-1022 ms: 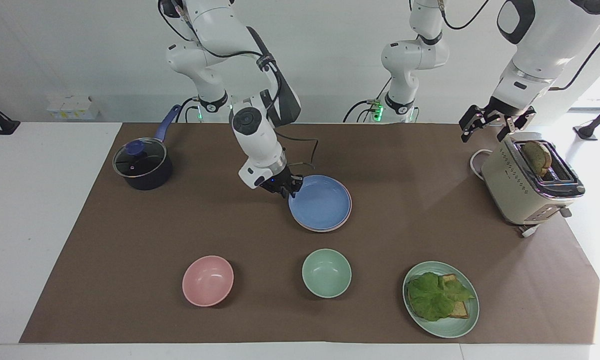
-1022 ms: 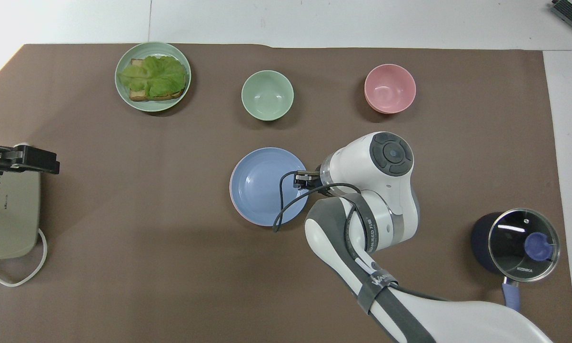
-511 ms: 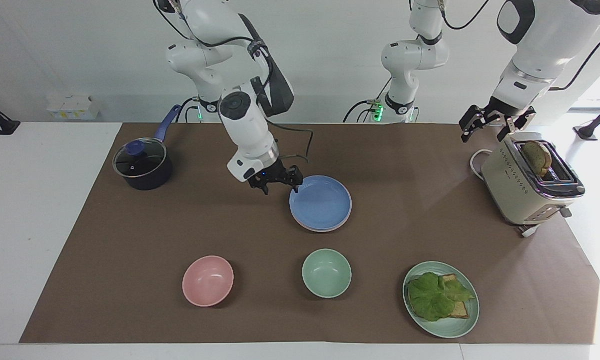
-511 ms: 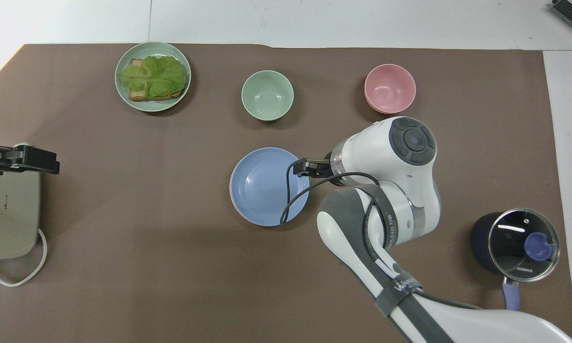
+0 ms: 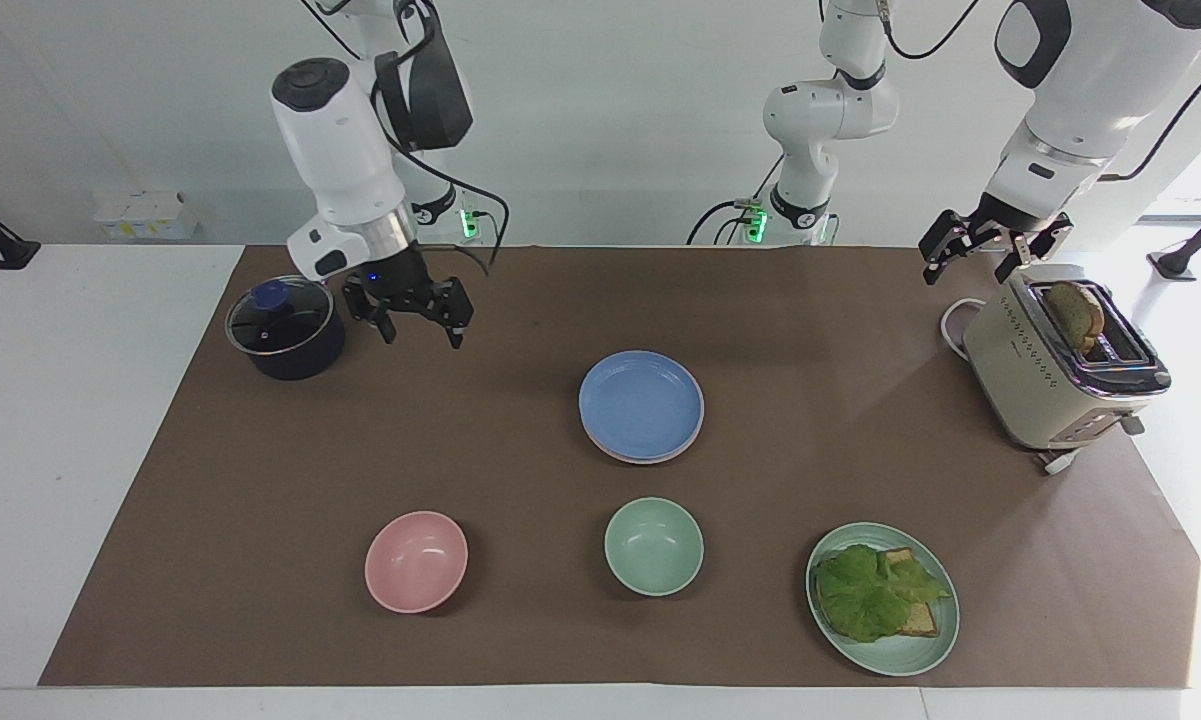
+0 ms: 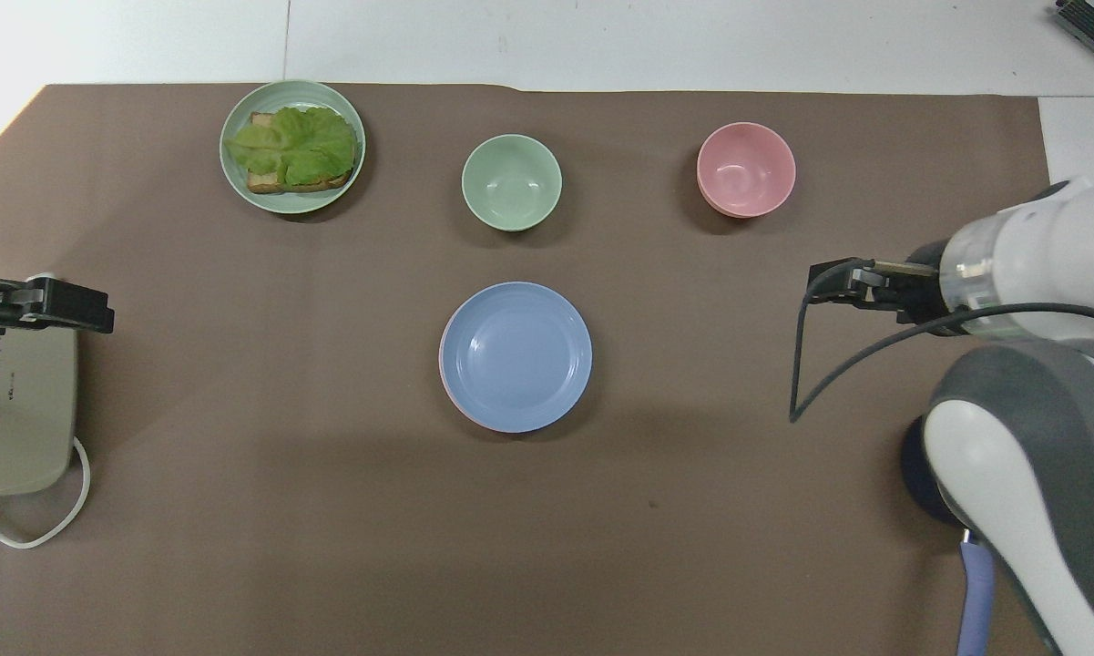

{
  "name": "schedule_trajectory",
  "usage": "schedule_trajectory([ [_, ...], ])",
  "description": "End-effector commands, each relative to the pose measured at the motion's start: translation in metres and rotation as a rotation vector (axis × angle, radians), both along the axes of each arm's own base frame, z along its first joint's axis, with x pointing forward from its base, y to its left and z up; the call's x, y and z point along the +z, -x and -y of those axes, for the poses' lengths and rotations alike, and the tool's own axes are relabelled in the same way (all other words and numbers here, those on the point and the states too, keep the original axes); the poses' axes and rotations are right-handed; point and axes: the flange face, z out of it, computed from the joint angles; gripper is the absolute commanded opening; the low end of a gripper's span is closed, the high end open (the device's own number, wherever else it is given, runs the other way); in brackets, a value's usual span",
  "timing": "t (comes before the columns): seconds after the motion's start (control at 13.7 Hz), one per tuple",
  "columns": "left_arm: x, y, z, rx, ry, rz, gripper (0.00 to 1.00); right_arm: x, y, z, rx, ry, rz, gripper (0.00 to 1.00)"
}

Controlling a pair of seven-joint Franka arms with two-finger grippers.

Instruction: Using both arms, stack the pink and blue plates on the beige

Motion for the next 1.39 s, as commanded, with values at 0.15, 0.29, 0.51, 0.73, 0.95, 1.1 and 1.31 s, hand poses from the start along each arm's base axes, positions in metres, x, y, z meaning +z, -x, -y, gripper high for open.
schedule_trajectory([
  [0.15, 0.004, 0.003, -0.002, -0.006, -0.012, -0.002, 1.0, 0.051, -0.008, 0.033, 0.075, 0.104, 0.015, 1.0],
  [0.29, 0.003, 0.003, -0.002, -0.006, -0.012, -0.003, 1.0, 0.067, -0.007, 0.052, 0.079, 0.123, -0.004, 1.0],
  [0.51, 0.003, 0.003, -0.002, -0.006, -0.01, -0.003, 1.0, 0.085, -0.008, 0.055, 0.083, 0.123, -0.057, 1.0],
  [0.73, 0.004, 0.003, -0.002, -0.006, -0.01, -0.002, 1.0, 0.091, 0.003, 0.053, 0.093, 0.1, -0.067, 1.0],
  [0.95, 0.003, 0.003, -0.002, -0.006, -0.01, -0.003, 1.0, 0.086, 0.01, 0.05, 0.111, 0.097, -0.084, 1.0],
  [1.1, 0.003, 0.003, -0.002, -0.006, -0.012, -0.003, 1.0, 0.084, 0.013, 0.048, 0.152, 0.089, -0.092, 1.0],
  [1.31, 0.003, 0.003, -0.002, -0.006, -0.01, -0.003, 1.0, 0.083, 0.017, 0.05, 0.156, 0.085, -0.105, 1.0],
])
